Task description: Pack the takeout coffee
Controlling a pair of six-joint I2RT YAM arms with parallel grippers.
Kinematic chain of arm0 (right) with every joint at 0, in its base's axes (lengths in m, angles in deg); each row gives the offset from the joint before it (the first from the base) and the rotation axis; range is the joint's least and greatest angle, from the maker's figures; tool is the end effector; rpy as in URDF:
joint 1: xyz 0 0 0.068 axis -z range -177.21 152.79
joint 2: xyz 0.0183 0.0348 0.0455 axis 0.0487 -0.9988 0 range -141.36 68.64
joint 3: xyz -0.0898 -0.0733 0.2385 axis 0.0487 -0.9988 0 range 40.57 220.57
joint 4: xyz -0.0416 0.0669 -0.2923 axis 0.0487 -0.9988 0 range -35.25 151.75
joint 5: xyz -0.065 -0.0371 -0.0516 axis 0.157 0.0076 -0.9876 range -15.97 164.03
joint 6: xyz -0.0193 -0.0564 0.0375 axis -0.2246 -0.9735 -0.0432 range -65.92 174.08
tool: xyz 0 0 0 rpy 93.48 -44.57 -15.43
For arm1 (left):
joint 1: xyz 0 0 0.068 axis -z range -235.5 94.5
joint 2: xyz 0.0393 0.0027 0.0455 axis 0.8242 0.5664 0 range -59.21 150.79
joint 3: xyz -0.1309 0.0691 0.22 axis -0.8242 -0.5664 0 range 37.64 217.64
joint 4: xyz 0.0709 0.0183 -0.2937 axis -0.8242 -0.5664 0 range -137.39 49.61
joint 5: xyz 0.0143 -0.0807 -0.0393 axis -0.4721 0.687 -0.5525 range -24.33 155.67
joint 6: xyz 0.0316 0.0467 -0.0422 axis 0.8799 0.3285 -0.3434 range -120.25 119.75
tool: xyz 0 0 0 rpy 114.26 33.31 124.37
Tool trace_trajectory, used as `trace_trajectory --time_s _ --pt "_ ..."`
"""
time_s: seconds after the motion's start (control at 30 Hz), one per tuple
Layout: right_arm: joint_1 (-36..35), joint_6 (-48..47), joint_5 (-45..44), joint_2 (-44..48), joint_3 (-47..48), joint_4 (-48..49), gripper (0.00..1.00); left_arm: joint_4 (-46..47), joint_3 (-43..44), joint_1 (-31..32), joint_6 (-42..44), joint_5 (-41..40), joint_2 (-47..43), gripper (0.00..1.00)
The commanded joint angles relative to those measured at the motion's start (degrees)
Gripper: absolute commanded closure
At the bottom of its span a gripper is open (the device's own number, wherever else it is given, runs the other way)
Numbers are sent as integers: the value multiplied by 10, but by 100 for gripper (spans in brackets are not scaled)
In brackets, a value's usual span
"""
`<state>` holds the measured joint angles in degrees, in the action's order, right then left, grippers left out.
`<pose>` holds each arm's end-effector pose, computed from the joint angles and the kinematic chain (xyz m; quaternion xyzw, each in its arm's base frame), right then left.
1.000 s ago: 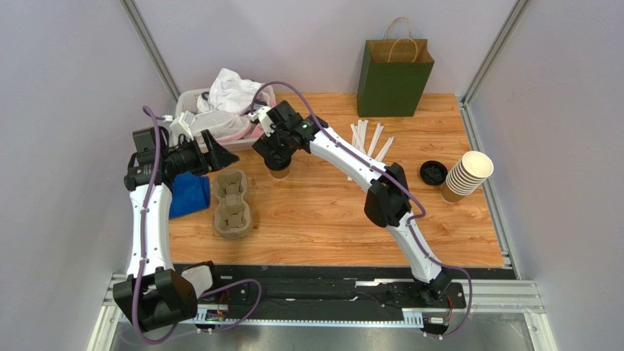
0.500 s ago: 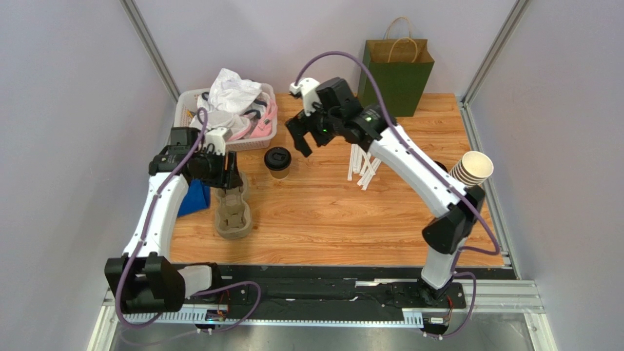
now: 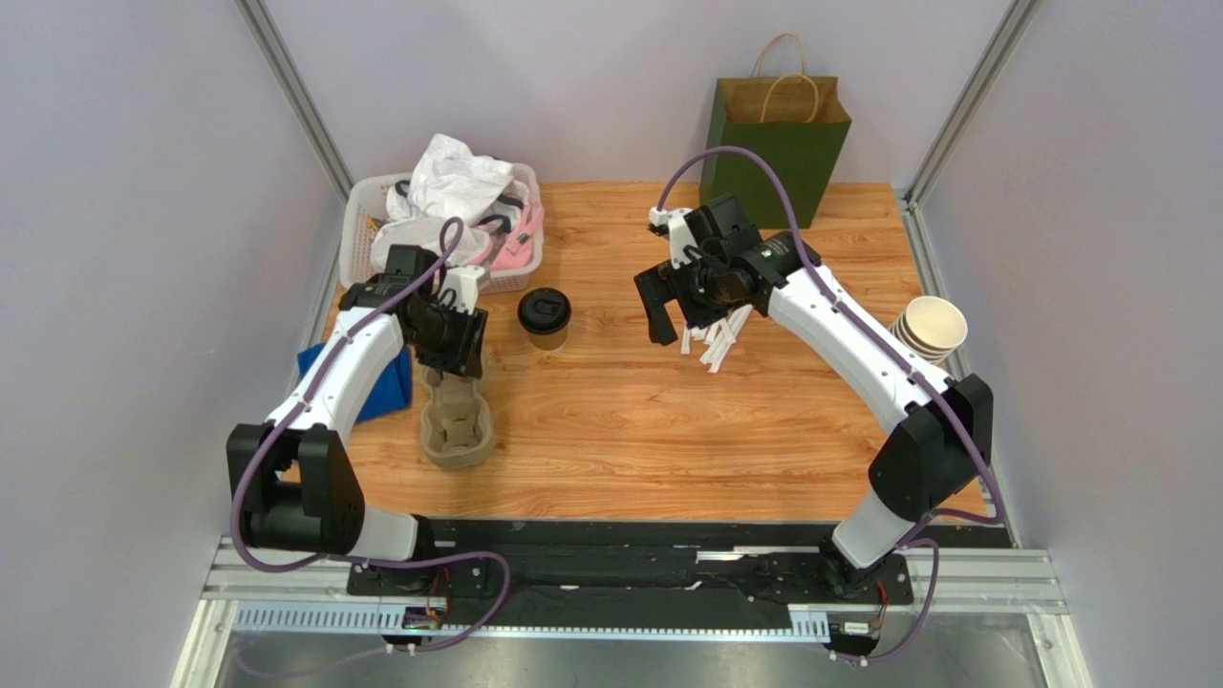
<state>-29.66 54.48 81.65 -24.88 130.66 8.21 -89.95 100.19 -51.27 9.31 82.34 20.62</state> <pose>0.3325 0.2205 0.3018 -0.2822 0.9142 0.1413 0.2541 0.3169 -0.0400 0.2183 0.1453 0.9588 -0.1326 0.2050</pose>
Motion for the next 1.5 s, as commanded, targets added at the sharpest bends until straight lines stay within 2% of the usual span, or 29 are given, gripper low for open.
trace_trajectory --time_s 0.0,0.3,0.73,1.1,1.4,1.47 --pt "-2 11 18 33 15 19 0 24 15 9 13 -11 9 50" --pt "-1 16 28 16 30 13 0 43 1 17 12 -11 23 56" --pt "8 21 40 8 34 10 0 46 -8 18 15 0 36 59" --pt "14 23 51 5 33 8 0 47 -12 18 14 1 35 76" --pt "18 28 56 4 32 9 0 17 11 18 19 1 4 100" --pt "18 28 58 3 32 8 0 4 17 18 21 0 -8 100"
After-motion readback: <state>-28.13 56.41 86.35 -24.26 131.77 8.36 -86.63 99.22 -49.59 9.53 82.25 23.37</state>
